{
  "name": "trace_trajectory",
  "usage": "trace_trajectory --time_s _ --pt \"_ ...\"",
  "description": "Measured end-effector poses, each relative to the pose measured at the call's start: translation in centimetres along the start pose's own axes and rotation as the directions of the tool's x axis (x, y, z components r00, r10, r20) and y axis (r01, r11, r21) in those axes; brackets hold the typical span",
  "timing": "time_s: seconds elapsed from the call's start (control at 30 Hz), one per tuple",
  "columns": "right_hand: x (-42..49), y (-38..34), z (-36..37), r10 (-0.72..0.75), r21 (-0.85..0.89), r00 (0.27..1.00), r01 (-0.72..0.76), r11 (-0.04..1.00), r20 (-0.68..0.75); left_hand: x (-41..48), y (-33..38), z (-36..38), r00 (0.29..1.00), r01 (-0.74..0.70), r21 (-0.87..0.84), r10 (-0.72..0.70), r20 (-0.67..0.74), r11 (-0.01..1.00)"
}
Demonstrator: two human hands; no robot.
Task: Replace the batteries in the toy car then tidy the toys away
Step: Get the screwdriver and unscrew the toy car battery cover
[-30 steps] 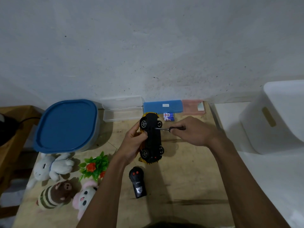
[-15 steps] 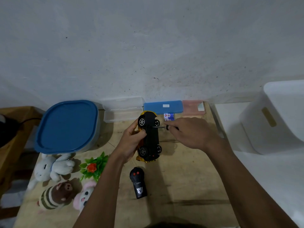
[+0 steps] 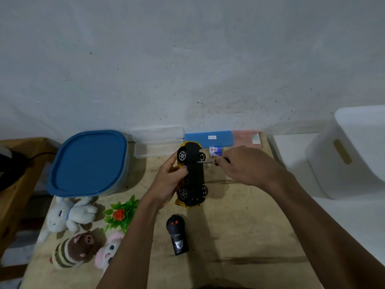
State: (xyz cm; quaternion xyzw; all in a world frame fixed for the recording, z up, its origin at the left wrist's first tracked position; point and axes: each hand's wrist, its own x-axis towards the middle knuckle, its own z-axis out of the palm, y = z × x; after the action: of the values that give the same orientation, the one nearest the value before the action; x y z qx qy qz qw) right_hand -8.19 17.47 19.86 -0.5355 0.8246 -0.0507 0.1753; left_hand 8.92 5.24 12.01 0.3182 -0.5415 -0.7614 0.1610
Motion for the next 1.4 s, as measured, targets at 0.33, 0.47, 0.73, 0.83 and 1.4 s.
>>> trace_trajectory --time_s 0.33,0.47,0.73,0.83,1.4 --pt "-0.1 0.2 -0.9 -0.151 -0.076 0.980 0.142 0.987 -0.131 -0.3 0.4 0.3 1.000 -0.016 0.006 0.016 0.010 1.000" --pt "0.0 0.3 -1.1 -0.097 -0.115 0.993 0.088 0.990 -0.074 -0.3 0.5 0.7 0.999 -0.022 0.020 0.021 0.026 1.000" --pt "-0.1 0.3 -1.2 -0.123 -0.038 0.988 0.119 0.992 -0.096 -0.4 0.4 0.8 1.000 -0.026 -0.010 0.026 0.016 1.000" --pt "-0.4 0.2 -1.2 -0.141 -0.058 0.983 0.135 0.989 -0.117 -0.4 0.2 0.8 1.000 -0.009 -0.044 0.009 0.008 0.999" --pt "0.0 0.5 -1.0 -0.027 -0.049 0.997 0.024 0.999 -0.068 -0.3 0.3 0.8 1.000 -0.017 -0.076 0.019 0.018 0.997"
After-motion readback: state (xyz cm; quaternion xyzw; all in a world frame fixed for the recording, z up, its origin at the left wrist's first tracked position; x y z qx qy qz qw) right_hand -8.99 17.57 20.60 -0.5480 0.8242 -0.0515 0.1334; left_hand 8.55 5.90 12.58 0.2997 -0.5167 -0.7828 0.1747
